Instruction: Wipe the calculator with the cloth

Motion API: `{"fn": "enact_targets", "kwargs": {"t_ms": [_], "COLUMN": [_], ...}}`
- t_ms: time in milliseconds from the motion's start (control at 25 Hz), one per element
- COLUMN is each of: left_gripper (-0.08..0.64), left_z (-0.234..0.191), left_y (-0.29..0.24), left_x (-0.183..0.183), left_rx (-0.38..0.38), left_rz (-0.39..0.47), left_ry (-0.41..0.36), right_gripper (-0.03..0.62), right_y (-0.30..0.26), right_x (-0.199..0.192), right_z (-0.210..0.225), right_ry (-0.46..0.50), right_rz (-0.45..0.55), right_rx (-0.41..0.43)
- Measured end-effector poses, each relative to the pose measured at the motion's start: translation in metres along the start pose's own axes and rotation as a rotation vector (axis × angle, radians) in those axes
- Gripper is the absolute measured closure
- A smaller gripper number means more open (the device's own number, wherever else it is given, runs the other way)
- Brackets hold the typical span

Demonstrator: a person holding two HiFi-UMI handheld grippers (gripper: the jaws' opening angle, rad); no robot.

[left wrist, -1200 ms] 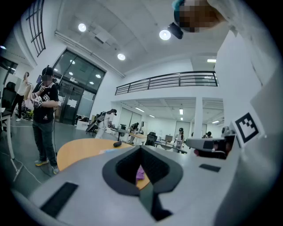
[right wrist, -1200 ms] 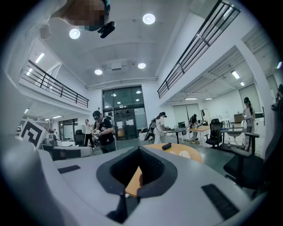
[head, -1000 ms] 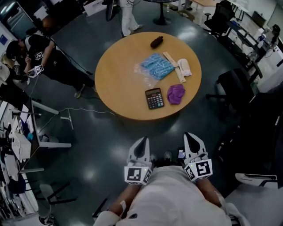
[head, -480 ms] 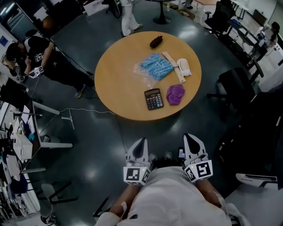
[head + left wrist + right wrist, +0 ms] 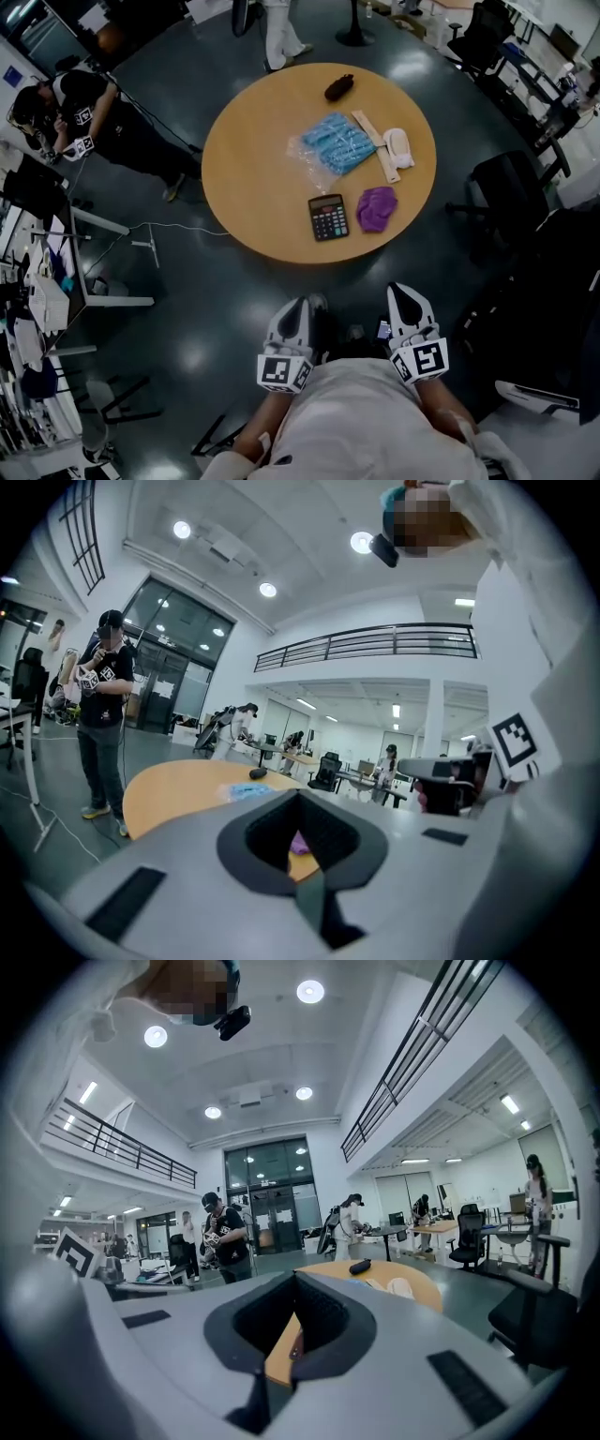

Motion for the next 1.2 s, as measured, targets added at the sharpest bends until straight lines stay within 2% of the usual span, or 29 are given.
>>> {"fn": "enact_targets", "kwargs": {"t_ms": [280, 560, 680, 800, 960, 1120, 1200], "left_gripper": [0.552, 0.552, 0.552, 0.552, 0.549, 0.458, 0.446], "left_z": [-0.053, -0.107, -0.13, -0.146, -0.163, -0.173, -0.174], "left_y": [-0.079, -0.154, -0.179, -0.205, -0.248, -0.298, -0.317], "left_x": [0.001, -0.003, -0.013, -0.039, -0.087, -0.124, -0.146], "left_rx": [-0.124, -0.261, -0.282, -0.322, -0.436, -0.539, -0.568], "left_rz": [0.012, -0.022, -0.057, -0.123, -0.283, -0.381, -0.455], "left_ry": [-0.027, 0.003, -0.017, 0.01, 0.009, 0.026, 0.025], "right_gripper": [0.577, 0.577, 0.577, 0.577, 0.577, 0.577, 0.577], "right_y": [-0.073, -0.149, -0.169, -0.182, -0.201, -0.22, -0.224], "right_x": [0.015, 0.038, 0.039, 0.039, 0.037, 0.042, 0.042], "right_z": [0.014, 0.022, 0.024, 0.029, 0.034, 0.045, 0.052], "right_ry": [0.006, -0.019, -0.026, -0.027, -0.033, -0.034, -0.041], "right_rz": [0.044, 0.069, 0.067, 0.047, 0.014, -0.009, -0.023], "right_rx": [-0.02, -0.136, -0.173, -0.192, -0.177, -0.145, -0.136]}}
Point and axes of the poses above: the fingertips, and each gripper's own axes: y backward along the fingers, z to its right, x out of its top, the point moved 8 cm from there along y, backward along the fingers, and after that the axes turned 13 degrees about -y, right-handed, at the moved point
